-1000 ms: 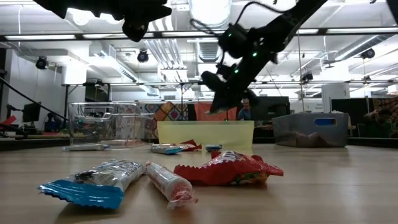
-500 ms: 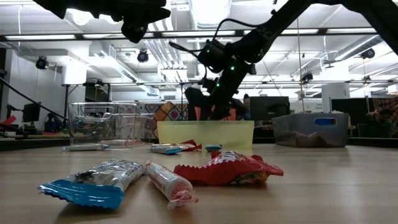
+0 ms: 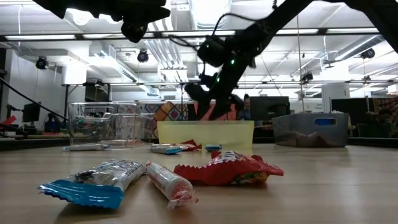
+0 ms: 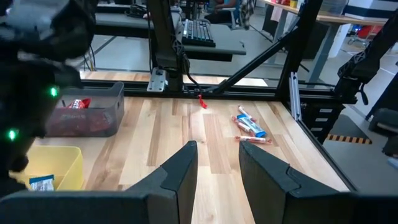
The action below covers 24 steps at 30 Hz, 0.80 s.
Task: Sort candy
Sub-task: Put the red candy into the black bin
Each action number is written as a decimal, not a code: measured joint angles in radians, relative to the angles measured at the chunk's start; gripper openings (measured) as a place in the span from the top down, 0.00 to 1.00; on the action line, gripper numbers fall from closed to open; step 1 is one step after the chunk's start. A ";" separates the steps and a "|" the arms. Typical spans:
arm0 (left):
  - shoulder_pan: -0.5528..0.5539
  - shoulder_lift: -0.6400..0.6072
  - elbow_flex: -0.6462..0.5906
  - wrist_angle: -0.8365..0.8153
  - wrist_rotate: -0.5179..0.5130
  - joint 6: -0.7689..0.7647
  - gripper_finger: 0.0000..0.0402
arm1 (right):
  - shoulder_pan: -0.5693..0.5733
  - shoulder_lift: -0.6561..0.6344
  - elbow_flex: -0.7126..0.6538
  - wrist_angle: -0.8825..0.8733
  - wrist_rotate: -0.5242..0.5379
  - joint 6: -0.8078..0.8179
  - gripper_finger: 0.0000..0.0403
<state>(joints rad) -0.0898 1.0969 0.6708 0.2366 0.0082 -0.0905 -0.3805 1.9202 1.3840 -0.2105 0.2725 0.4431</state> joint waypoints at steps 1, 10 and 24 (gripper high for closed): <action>0.000 0.000 0.000 0.000 0.000 -0.001 0.74 | -0.001 -0.012 0.010 -0.042 -0.022 -0.002 0.51; 0.000 0.000 0.000 0.001 0.000 -0.005 0.74 | -0.018 -0.032 0.111 -0.442 -0.168 -0.072 0.91; -0.044 -0.001 0.001 -0.096 0.004 -0.128 0.74 | 0.169 -0.274 0.131 -0.740 -0.169 -0.100 0.98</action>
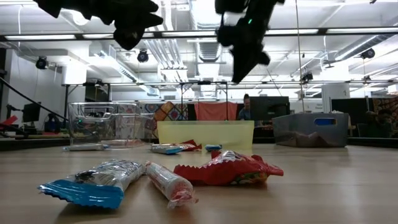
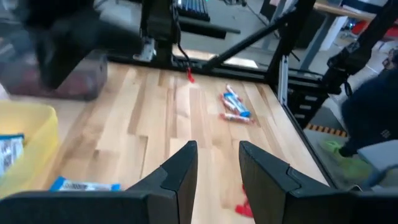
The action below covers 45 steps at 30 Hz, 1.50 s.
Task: Sort candy
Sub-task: Put the red candy into the black bin
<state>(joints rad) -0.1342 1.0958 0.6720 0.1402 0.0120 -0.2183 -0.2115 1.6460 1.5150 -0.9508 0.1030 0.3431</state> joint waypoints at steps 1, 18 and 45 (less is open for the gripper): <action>-0.005 0.000 0.000 -0.011 0.000 -0.008 0.74 | 0.020 -0.018 0.000 -0.025 -0.003 0.008 0.98; -0.122 0.000 0.000 -0.031 -0.001 -0.026 0.74 | 0.537 -0.087 -0.096 0.011 -0.032 -0.138 0.98; -0.252 0.555 0.089 0.383 -0.135 0.074 0.99 | 0.805 -0.086 -0.632 0.876 0.213 0.075 0.98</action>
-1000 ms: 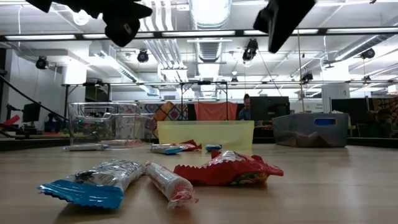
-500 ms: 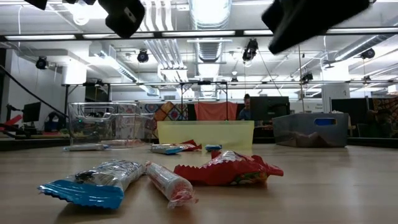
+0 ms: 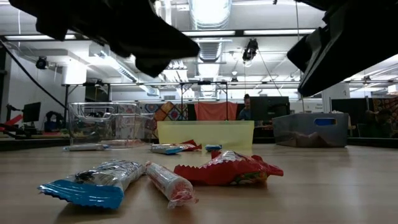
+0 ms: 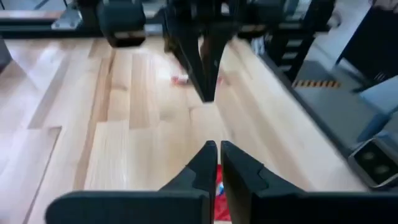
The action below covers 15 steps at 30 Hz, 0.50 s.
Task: Sort candy
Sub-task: Put the red candy into the black bin
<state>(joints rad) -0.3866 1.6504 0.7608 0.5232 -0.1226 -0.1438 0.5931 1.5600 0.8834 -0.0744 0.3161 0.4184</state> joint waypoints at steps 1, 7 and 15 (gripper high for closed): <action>0.000 0.025 0.012 0.000 -0.001 0.005 0.98 | 0.001 0.000 -0.007 0.012 0.001 0.000 0.98; -0.026 0.172 0.073 0.003 -0.015 0.086 1.00 | 0.001 0.010 -0.066 0.146 0.017 -0.002 0.98; -0.038 0.241 0.094 0.005 0.027 0.094 1.00 | 0.007 0.139 -0.087 0.289 0.073 -0.005 0.98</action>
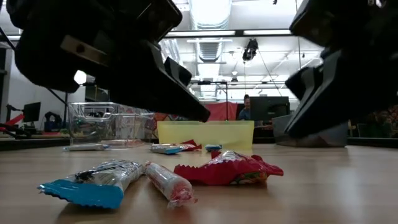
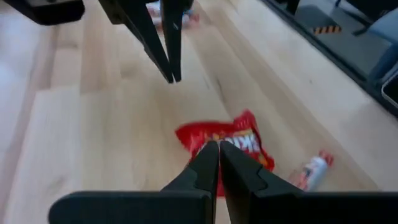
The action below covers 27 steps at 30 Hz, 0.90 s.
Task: Sort candy
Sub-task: Put the red candy into the black bin
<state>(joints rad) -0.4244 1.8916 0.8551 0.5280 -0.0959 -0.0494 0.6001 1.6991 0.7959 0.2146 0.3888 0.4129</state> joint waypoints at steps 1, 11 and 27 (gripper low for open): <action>0.000 0.005 0.000 0.008 0.005 -0.004 1.00 | 0.000 0.020 0.001 0.026 0.003 0.002 0.98; -0.001 0.078 0.018 0.030 0.065 -0.061 1.00 | -0.002 0.073 0.002 0.151 -0.003 0.048 0.77; 0.000 0.098 0.014 0.056 0.055 -0.091 1.00 | -0.003 0.213 0.035 0.405 0.015 -0.058 0.22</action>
<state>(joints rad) -0.4240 1.9893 0.8696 0.5835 -0.0413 -0.1403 0.5972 1.9124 0.8305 0.6201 0.4036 0.3552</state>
